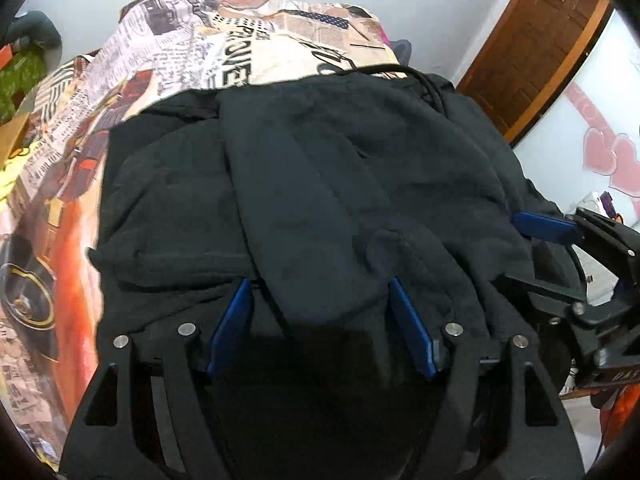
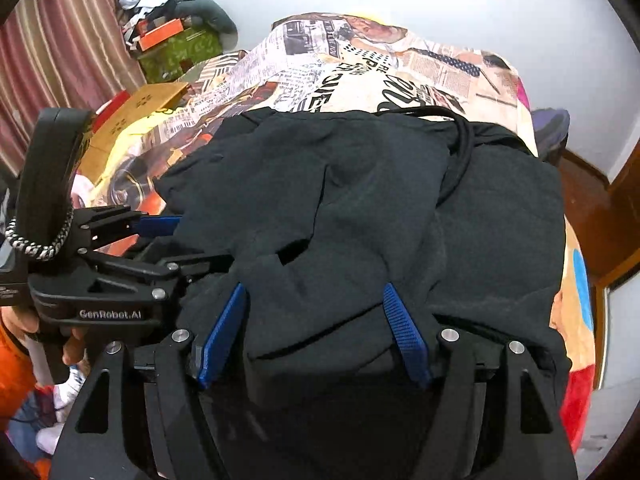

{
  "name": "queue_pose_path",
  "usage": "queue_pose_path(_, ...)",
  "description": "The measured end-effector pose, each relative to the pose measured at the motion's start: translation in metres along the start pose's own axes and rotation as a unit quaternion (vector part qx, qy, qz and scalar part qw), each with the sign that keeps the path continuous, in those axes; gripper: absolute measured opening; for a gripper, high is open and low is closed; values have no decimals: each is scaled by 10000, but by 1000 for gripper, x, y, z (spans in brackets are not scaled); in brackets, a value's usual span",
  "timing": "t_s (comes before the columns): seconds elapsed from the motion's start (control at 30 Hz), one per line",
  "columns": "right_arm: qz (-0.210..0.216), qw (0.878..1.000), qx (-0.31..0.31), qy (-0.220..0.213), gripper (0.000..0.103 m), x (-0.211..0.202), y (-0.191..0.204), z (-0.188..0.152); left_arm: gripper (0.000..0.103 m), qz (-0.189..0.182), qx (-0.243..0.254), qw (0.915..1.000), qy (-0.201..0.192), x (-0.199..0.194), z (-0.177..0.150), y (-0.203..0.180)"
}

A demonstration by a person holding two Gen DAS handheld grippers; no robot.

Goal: Fold large clothes

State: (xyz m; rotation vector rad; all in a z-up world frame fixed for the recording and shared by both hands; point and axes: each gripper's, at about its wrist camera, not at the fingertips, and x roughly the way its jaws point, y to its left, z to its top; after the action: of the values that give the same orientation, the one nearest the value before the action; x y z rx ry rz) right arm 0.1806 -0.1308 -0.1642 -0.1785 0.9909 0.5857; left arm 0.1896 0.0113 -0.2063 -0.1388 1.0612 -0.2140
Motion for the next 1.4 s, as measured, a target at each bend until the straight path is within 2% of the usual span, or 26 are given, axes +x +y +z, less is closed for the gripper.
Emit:
queue_pose_path(0.13,144,9991,337,-194,68,-21,-16,7,70,340,221,9985,-370,-30,4,2)
queue_pose_path(0.23,28,9973,565,-464,68,-45,-34,6,70,655,267,9949,-716,-59,6,16)
queue_pose_path(0.37,-303,9927,946,-687,68,-74,-66,-2,70,910,-3,9923,-844,-82,4,52)
queue_pose_path(0.53,-812,9823,1490,-794,68,-101,-105,-29,70,1280,-509,9883,-648,-91,-16,105)
queue_pose_path(0.63,-971,9751,1840,-767,68,-110,-122,-46,70,1287,-930,9868,-319,-85,-36,138)
queue_pose_path(0.73,-1045,9679,2191,-649,68,-111,-136,-66,70,1333,-1118,9848,14,-74,-59,157)
queue_pose_path(0.93,-974,9568,2731,-199,68,-101,-146,-101,70,931,-1571,9809,667,-42,-108,180)
queue_pose_path(1.07,-806,9555,2839,60,68,-92,-145,-116,70,650,-1983,9719,1089,-19,-138,195)
queue_pose_path(1.17,-622,9581,2779,302,68,-83,-141,-123,70,213,-2303,9675,1019,-17,-150,202)
queue_pose_path(1.23,-478,9590,2764,412,68,-74,-136,-126,70,-131,-2572,9612,991,-16,-154,206)
queue_pose_path(1.3,-505,9591,2744,471,67,-69,-131,-127,70,-211,-2649,9590,984,-15,-157,205)
queue_pose_path(1.4,-566,9599,2721,377,64,-72,-129,-125,70,-184,-2535,9622,975,-17,-158,198)
